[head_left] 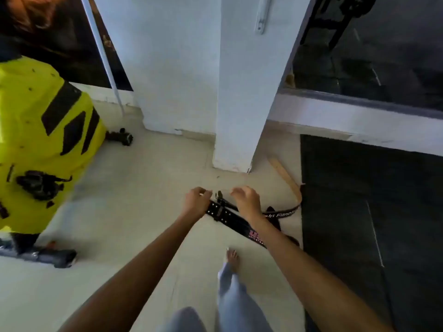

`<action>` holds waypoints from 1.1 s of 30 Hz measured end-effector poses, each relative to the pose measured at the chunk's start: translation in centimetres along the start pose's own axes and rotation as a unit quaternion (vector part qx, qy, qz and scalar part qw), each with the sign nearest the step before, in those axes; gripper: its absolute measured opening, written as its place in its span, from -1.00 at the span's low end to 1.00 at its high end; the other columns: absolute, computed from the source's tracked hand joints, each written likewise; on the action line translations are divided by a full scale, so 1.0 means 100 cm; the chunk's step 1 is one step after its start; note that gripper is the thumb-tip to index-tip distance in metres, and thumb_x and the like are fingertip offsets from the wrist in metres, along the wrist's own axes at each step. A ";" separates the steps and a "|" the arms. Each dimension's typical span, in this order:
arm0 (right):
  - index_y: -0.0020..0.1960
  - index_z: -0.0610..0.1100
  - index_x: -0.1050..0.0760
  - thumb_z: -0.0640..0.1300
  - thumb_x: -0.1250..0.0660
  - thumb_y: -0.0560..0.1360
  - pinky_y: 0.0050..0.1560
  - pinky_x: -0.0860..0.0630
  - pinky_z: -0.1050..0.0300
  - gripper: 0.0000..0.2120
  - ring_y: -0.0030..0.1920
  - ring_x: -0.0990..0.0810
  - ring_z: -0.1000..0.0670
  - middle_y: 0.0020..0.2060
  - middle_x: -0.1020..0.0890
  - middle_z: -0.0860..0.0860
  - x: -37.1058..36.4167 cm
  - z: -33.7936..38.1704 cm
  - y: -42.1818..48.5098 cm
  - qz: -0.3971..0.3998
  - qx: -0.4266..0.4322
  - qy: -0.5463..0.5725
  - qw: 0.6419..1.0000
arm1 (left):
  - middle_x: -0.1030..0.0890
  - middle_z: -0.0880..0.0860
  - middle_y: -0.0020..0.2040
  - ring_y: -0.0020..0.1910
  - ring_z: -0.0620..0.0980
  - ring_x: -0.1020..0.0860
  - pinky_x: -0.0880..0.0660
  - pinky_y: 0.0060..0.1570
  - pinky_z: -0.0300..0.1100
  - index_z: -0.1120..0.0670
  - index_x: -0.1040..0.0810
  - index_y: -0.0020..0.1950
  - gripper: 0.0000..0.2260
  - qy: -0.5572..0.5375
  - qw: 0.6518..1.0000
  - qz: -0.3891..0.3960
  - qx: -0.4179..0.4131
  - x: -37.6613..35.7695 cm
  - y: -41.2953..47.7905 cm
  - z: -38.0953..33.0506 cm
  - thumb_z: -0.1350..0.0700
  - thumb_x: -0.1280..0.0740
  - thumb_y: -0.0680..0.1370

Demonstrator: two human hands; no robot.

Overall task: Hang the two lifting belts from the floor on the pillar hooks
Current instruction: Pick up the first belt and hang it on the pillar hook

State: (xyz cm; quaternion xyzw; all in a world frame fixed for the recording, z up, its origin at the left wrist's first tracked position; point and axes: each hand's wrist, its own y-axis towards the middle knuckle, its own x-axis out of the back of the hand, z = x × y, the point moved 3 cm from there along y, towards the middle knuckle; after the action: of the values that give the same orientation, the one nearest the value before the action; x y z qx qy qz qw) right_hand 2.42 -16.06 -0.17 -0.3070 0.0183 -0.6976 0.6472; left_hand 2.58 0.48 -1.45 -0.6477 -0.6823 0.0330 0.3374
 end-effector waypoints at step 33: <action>-0.05 -0.14 -0.56 -0.02 -0.25 0.59 -0.21 -0.35 0.11 -0.79 -0.18 -0.54 -0.09 -0.22 -0.60 -0.03 -0.211 -0.390 0.488 0.071 -0.100 -0.229 0.966 | -0.58 0.10 -0.21 -0.27 0.03 -0.58 -0.63 -0.19 -0.04 0.11 -0.54 -0.18 -0.67 -0.164 0.917 0.058 0.360 -0.301 0.486 0.337 -0.17 -0.33 0.51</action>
State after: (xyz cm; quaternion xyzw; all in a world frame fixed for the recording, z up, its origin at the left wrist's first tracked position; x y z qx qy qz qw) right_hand 27.78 -19.17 -61.00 -0.5195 -0.0385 -0.5554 0.6483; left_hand 25.49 -5.93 -63.37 -0.5067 -0.6308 0.4017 0.4289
